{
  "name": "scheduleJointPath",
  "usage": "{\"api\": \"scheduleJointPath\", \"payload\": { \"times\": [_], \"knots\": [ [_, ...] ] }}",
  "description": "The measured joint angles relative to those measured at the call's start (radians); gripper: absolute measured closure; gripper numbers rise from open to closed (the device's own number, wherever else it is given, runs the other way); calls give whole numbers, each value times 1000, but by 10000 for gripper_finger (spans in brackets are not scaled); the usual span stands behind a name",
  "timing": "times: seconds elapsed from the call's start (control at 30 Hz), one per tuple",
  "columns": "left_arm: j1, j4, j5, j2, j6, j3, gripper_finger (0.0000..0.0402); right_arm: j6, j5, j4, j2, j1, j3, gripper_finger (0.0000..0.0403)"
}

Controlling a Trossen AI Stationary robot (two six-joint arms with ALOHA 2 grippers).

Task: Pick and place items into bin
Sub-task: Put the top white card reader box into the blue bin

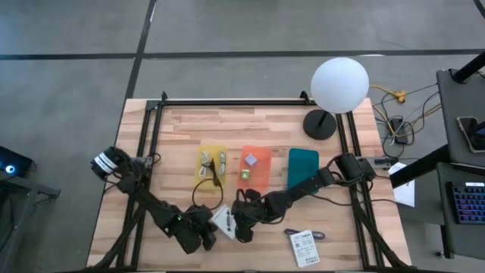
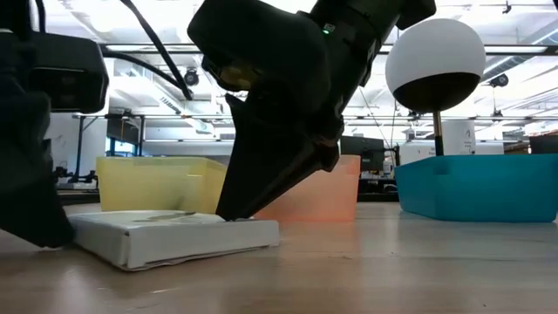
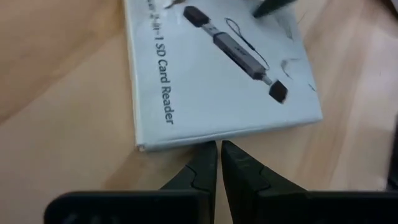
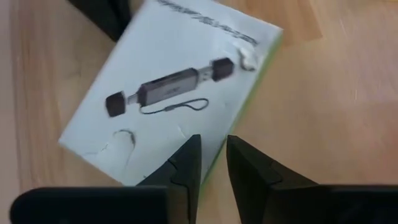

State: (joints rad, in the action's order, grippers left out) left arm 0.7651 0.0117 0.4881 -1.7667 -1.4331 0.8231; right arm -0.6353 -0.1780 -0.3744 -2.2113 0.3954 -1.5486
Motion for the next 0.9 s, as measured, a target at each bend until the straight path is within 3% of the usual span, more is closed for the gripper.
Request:
{"api": "scheduleJointPath", "payload": {
  "times": [0.83, 0.9],
  "knots": [
    [-32, -277, 131, 0, 253, 6, 391, 61, 97, -19, 2, -1, -9, 330],
    [-43, -302, 182, 0, 283, 11, 391, 68, 132, 4, -2, 0, -18, 328]
  ]
}}
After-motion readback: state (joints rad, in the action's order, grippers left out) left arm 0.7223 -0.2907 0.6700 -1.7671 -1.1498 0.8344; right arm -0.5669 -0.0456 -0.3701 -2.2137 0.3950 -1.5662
